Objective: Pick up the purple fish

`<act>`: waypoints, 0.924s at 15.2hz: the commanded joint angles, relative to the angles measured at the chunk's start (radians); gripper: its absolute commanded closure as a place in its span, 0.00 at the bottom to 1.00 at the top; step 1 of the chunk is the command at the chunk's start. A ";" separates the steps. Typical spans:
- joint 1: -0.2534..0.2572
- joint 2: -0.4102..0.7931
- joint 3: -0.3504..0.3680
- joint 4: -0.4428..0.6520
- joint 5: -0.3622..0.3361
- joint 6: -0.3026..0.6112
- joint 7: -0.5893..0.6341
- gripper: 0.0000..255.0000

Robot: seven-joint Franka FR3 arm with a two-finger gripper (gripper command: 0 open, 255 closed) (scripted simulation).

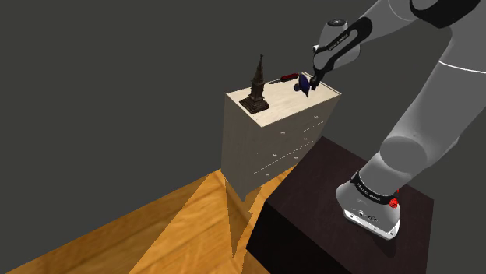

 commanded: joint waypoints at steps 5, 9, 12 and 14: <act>0.007 -0.062 -0.001 0.016 -0.005 -0.076 -0.010 1.00; 0.011 -0.100 0.000 0.031 -0.007 -0.128 -0.019 1.00; 0.014 -0.128 0.001 0.045 -0.008 -0.168 -0.025 1.00; 0.014 -0.129 0.001 0.046 -0.008 -0.170 -0.026 1.00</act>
